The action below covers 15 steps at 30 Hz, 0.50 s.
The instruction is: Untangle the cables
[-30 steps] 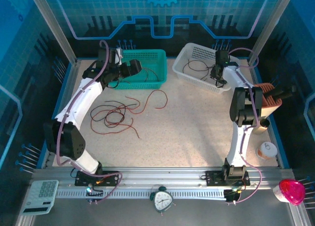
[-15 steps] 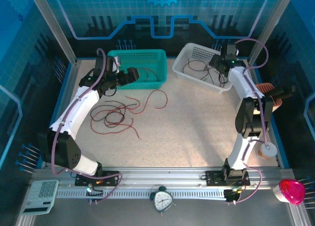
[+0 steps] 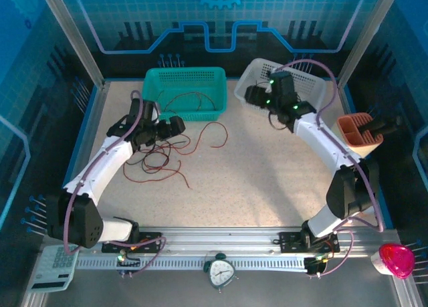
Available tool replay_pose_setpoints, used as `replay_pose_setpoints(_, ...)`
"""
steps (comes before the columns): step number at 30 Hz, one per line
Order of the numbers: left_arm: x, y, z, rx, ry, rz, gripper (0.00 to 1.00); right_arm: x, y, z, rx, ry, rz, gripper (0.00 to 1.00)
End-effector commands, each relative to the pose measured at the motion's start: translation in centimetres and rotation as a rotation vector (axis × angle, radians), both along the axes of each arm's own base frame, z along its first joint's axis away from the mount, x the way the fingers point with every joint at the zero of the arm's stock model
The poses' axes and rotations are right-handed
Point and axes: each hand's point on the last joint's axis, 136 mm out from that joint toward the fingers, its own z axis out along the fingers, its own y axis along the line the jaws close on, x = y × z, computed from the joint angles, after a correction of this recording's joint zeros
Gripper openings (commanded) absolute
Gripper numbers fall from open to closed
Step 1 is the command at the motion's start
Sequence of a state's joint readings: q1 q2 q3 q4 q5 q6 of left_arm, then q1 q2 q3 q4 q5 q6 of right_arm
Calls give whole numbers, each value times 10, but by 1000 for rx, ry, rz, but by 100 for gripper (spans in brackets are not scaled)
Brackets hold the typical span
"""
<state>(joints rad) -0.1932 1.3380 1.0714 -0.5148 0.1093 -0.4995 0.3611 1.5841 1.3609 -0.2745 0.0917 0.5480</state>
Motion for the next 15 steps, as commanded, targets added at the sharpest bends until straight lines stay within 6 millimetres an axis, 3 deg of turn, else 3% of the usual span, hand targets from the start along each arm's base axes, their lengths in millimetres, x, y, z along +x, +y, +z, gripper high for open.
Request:
replay_pose_setpoints(1,-4,-3,3,-16,-17,9,99,-28,34,-39,-45,79,131,69)
replay_pose_setpoints(7,-2,-6,-2,-14,-15,10,99,-45,56,-126,-232,308,217,63)
replay_pose_setpoints(15,-1,-6,-7,-12,-12,13,99,-43,68,-187,-371,448,247,54)
